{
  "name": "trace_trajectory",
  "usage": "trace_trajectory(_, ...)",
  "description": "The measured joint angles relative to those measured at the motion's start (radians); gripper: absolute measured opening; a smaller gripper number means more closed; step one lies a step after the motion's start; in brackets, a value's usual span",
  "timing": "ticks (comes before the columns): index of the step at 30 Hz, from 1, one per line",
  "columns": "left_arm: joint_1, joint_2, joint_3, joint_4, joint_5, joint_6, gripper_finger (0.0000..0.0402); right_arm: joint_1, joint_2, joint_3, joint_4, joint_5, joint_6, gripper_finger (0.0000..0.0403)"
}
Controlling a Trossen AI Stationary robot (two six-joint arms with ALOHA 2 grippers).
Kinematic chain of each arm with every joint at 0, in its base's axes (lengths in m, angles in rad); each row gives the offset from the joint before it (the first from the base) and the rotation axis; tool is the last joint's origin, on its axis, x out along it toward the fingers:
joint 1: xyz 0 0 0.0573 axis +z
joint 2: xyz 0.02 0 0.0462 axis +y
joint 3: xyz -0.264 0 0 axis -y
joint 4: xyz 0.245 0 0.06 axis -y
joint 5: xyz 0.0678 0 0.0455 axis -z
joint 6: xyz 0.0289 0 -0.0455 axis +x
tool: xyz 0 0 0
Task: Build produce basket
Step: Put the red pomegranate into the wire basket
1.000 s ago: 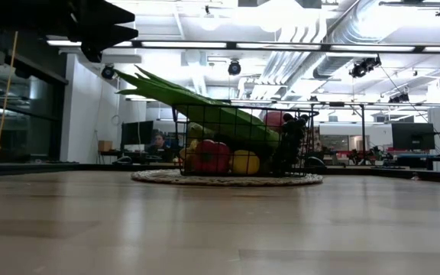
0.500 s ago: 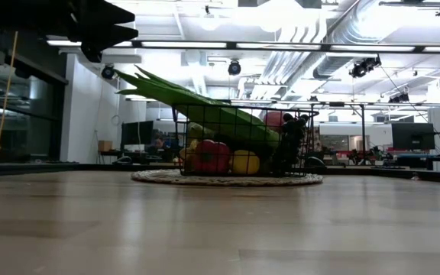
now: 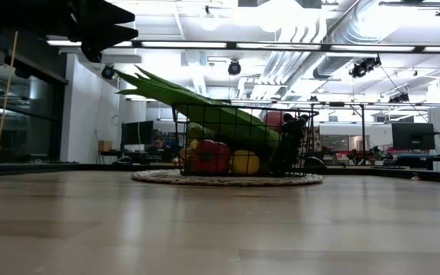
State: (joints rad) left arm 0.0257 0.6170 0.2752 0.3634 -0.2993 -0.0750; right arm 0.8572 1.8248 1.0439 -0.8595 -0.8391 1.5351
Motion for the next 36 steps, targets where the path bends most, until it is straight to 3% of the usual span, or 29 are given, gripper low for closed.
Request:
trace_trajectory(5,0.0,0.0,0.0,0.0,0.0,0.0,0.0191,-0.042,-0.049,0.0,-0.029,0.047,-0.085,0.0259)
trace_trajectory(11,0.0,0.0,0.0,0.0,0.0,0.0,0.0191,-0.107,-0.181,0.0,-0.084,0.239,-0.104,0.0259)
trace_trajectory(15,0.0,0.0,0.0,0.0,0.0,0.016,0.0191,-0.141,-0.305,0.0,-0.075,0.475,-0.116,0.0259)
trace_trajectory(20,0.0,0.0,0.0,0.0,0.0,0.018,0.0191,-0.174,-0.462,0.0,-0.028,0.869,-0.219,0.0256)
trace_trajectory(24,0.0,0.0,0.0,0.0,0.0,0.016,0.0191,-0.217,-0.54,0.0,0.009,1.141,-0.414,0.0256)
trace_trajectory(28,0.0,0.0,0.0,0.014,0.0,0.0,0.0192,-0.293,-0.566,0.001,0.08,1.309,-0.693,0.0256)
trace_trajectory(32,0.0,0.0,0.0,0.059,0.053,-0.003,0.0193,-0.391,-0.563,0.001,0.225,1.379,-0.996,0.0256)
trace_trajectory(36,-0.001,0.0,0.0,0.072,0.12,-0.004,0.0193,-0.494,-0.561,-0.031,0.442,1.353,-1.266,0.0256)
